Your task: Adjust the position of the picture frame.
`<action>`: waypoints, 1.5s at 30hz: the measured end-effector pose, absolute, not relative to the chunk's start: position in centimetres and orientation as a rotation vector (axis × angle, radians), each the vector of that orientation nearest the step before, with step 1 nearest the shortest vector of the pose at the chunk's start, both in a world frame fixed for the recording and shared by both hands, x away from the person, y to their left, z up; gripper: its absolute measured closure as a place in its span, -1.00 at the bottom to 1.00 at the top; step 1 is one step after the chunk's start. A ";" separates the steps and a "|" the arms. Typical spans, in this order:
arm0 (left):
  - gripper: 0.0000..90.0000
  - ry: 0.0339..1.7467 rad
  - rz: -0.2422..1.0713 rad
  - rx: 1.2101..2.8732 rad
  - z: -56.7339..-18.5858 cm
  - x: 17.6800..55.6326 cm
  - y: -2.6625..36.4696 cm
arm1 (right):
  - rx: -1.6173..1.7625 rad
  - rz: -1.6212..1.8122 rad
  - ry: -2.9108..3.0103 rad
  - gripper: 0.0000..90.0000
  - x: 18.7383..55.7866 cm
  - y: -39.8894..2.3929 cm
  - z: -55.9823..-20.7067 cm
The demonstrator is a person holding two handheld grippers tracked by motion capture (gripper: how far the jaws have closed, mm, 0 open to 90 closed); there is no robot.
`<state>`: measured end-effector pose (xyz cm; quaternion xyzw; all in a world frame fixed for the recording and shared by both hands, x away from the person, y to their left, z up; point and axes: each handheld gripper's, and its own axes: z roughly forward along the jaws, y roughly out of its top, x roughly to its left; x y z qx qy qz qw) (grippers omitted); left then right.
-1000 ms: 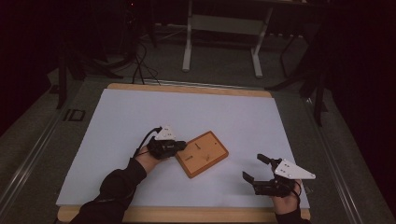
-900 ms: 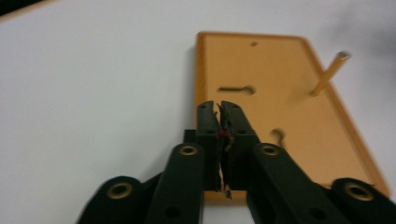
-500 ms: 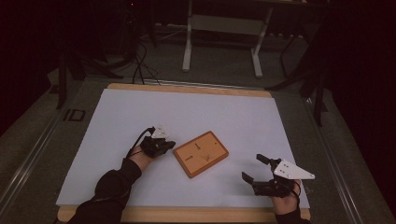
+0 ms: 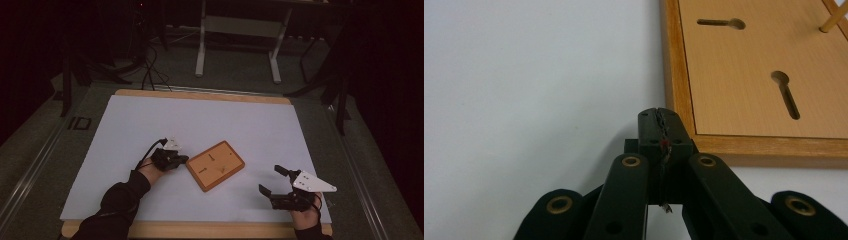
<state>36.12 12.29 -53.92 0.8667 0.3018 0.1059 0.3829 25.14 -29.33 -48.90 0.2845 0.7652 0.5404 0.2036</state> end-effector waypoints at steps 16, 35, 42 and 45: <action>1.00 0.696 0.209 2.237 -53.8 34.5 11.3 | 0.795 1.511 2.138 -0.73 25.2 -29.2 -49.0; 1.00 0.601 0.147 2.252 -53.6 32.4 10.1 | 0.795 1.509 2.142 -0.73 25.2 -29.2 -49.0; 1.00 0.592 0.125 2.267 -53.7 32.0 10.6 | 0.794 1.511 2.144 -0.73 25.3 -29.2 -49.0; 1.00 0.588 0.125 2.273 -53.7 31.9 10.7 | 0.789 1.508 2.146 -0.73 25.3 -29.1 -49.0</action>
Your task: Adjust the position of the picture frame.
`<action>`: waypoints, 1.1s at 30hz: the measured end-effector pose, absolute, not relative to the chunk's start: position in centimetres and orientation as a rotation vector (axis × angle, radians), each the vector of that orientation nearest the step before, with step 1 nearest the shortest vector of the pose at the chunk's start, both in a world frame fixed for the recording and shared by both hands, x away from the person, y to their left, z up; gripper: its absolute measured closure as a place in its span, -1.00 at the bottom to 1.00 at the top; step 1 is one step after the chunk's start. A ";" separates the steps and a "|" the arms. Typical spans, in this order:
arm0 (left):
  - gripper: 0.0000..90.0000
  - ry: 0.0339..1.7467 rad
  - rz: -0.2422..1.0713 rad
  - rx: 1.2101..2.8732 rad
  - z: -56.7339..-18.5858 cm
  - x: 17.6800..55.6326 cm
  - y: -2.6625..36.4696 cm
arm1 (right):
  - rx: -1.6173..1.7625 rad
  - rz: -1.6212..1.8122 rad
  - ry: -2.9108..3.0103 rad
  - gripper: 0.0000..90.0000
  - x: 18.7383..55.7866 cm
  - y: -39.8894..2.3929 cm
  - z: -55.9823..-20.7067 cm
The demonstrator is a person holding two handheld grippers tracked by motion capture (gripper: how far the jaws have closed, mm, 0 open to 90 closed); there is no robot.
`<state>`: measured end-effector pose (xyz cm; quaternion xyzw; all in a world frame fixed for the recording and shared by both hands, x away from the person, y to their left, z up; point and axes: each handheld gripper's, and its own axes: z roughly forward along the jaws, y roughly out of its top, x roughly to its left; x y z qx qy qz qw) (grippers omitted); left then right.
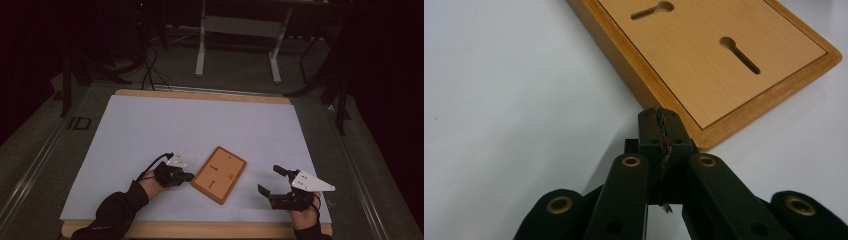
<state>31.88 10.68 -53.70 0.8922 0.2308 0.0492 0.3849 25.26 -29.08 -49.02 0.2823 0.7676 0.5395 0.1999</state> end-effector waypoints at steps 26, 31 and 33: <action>1.00 0.531 0.063 2.251 -53.9 30.6 9.4 | 0.787 1.506 2.151 -0.73 25.3 -29.0 -49.1; 1.00 0.522 0.050 2.257 -53.8 30.6 9.5 | 0.793 1.505 2.150 -0.73 25.3 -29.1 -49.0; 1.00 0.511 0.056 2.267 -53.7 30.4 9.5 | 0.793 1.508 2.149 -0.73 25.2 -29.1 -49.0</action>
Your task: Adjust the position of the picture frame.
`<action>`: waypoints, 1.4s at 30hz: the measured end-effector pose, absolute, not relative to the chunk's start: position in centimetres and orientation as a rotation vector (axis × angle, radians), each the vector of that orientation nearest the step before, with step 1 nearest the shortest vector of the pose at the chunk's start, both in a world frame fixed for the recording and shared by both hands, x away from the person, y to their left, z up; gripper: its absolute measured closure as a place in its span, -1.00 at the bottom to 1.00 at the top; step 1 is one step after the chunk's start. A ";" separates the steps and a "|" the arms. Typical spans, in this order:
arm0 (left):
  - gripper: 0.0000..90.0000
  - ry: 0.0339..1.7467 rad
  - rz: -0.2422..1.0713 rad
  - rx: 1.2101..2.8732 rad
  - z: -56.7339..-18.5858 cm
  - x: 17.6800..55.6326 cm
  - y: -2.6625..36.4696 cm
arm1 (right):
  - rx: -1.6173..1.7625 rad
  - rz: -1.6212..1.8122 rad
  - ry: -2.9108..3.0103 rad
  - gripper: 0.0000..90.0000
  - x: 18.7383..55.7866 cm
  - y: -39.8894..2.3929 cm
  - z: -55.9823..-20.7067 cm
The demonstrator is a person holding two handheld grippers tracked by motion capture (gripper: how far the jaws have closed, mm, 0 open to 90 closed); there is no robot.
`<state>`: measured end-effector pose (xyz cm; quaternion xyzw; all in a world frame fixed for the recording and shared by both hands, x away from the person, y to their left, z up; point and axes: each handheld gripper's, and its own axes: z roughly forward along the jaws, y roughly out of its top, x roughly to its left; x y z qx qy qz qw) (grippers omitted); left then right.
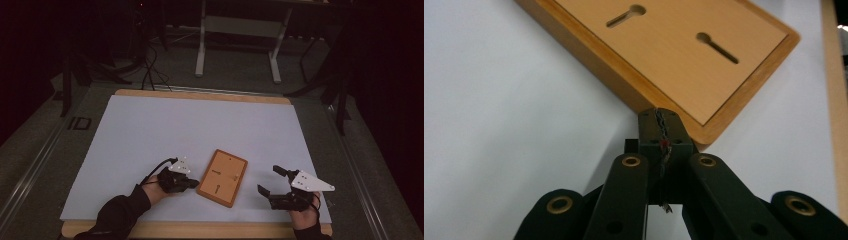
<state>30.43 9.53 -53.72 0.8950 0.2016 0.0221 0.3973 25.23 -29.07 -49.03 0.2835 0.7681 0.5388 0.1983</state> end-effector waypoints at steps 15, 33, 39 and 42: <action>1.00 0.487 0.046 2.272 -53.5 30.0 9.1 | 0.783 1.501 2.157 -0.73 25.3 -28.9 -49.1; 1.00 0.460 0.028 2.313 -53.9 29.3 8.0 | 0.793 1.507 2.154 -0.73 25.2 -29.1 -49.0; 1.00 0.440 0.017 2.319 -53.9 29.2 7.2 | 0.787 1.508 2.155 -0.73 25.3 -28.9 -49.0; 1.00 0.408 0.006 2.330 -53.9 29.0 6.2 | 0.790 1.509 2.154 -0.73 25.2 -28.9 -49.0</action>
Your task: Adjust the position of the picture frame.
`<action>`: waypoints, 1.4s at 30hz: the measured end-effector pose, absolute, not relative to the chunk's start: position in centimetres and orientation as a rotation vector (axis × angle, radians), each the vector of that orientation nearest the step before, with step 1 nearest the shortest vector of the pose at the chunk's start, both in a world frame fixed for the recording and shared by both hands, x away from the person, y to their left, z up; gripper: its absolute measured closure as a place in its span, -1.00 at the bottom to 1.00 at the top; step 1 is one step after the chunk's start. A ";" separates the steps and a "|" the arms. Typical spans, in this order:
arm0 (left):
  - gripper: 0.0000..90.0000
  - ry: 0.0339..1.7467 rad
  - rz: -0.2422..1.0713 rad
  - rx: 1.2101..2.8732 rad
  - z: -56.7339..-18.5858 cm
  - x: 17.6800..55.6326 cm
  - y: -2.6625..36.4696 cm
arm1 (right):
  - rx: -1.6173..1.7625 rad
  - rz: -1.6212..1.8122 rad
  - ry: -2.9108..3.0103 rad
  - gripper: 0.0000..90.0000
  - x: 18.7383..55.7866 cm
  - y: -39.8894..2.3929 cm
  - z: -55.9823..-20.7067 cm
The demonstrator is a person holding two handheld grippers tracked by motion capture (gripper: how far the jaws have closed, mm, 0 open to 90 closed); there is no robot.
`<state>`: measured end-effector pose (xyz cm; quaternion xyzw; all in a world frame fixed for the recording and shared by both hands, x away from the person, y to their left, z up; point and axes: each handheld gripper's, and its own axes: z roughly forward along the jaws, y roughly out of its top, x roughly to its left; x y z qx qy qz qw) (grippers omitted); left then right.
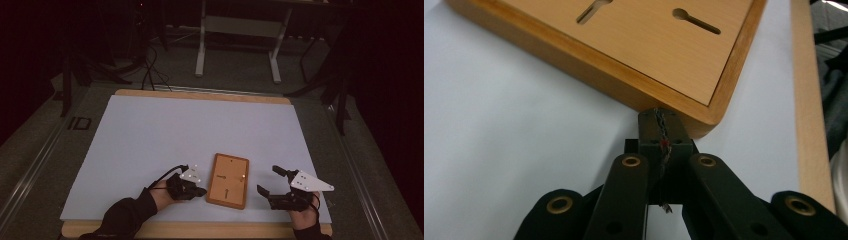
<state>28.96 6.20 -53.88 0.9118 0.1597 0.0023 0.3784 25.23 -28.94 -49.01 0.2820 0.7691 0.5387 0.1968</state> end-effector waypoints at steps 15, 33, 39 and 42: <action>1.00 0.309 -0.063 2.339 -53.9 28.3 2.6 | 0.791 1.511 2.148 -0.73 25.2 -29.1 -48.9; 1.00 0.220 -0.101 2.339 -54.0 28.0 -2.0 | 0.791 1.511 2.142 -0.73 25.1 -29.4 -48.8; 1.00 0.187 -0.114 2.340 -54.0 28.0 -3.5 | 0.788 1.514 2.138 -0.73 25.1 -29.5 -48.8; 1.00 0.181 -0.120 2.337 -53.7 27.8 -3.6 | 0.791 1.516 2.139 -0.73 25.1 -29.5 -48.8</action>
